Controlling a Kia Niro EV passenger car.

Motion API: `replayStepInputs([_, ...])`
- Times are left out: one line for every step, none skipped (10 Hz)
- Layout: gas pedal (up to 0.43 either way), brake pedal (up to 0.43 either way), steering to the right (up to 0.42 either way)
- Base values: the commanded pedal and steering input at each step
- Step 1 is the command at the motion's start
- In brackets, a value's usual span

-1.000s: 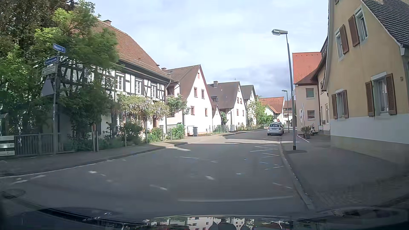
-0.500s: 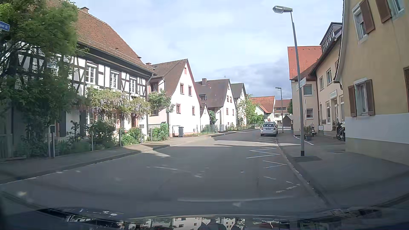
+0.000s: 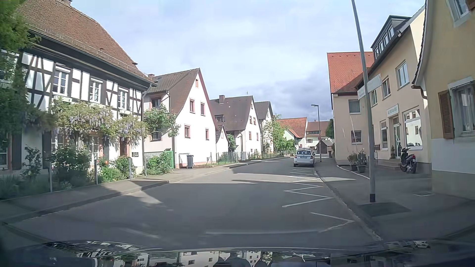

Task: Follow the waypoints while adhering to traffic rules and regulations

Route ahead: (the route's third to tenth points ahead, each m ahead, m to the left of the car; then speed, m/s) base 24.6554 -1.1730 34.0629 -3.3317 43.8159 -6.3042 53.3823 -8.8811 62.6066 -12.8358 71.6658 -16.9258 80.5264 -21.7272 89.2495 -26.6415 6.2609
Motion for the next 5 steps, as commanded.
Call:
replayStepInputs([0.118, 0.0, 0.06])
replayStepInputs([0.118, 0.0, 0.057])
replayStepInputs([0.118, 0.0, 0.053])
replayStepInputs([0.118, 0.0, 0.052])
replayStepInputs([0.118, 0.0, 0.052])
